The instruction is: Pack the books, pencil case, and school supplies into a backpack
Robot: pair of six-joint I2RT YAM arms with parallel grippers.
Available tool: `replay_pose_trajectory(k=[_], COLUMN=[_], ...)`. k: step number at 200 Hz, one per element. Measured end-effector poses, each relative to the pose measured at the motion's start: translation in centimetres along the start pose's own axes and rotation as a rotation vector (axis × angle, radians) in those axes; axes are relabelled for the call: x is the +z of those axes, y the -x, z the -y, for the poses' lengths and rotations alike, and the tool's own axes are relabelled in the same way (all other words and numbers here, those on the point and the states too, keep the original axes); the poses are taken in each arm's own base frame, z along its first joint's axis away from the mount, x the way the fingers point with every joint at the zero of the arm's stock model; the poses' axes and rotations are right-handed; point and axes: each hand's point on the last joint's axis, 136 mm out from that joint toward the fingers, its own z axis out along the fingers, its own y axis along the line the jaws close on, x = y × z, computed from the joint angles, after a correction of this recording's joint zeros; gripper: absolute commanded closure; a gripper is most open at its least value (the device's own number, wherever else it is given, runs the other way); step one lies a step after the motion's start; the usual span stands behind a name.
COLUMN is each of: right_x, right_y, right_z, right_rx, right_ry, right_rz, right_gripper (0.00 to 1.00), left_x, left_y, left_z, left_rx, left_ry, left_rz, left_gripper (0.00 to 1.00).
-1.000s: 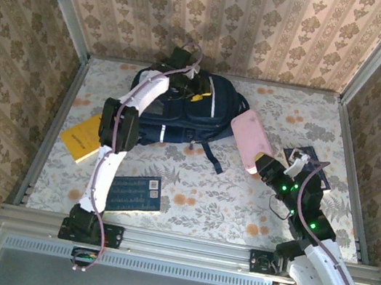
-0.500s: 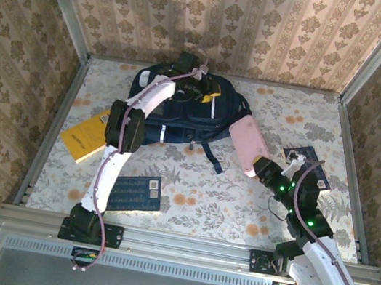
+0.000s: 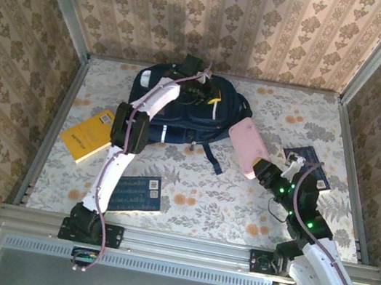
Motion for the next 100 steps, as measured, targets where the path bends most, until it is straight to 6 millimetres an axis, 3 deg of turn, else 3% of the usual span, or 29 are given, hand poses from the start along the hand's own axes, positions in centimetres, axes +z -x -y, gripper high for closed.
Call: replay_pose_trajectory(k=[44,100], right_x=[-1.1,-2.3], right_y=[0.8,3.8], right_z=[0.3,-0.1], right_rx=[-0.063,-0.139], right_ry=[-0.063,-0.159], right_rz=[0.019,0.089], right_gripper=[0.67,0.66], left_x=[-1.4,-7.3], left_y=[-0.9,-3.0], left_z=[0.7,6.8], left_rx=[0.102,0.232], left_ry=[0.076,0.069], left_rz=[0.002,0.003], left_gripper=[1.0,1.0])
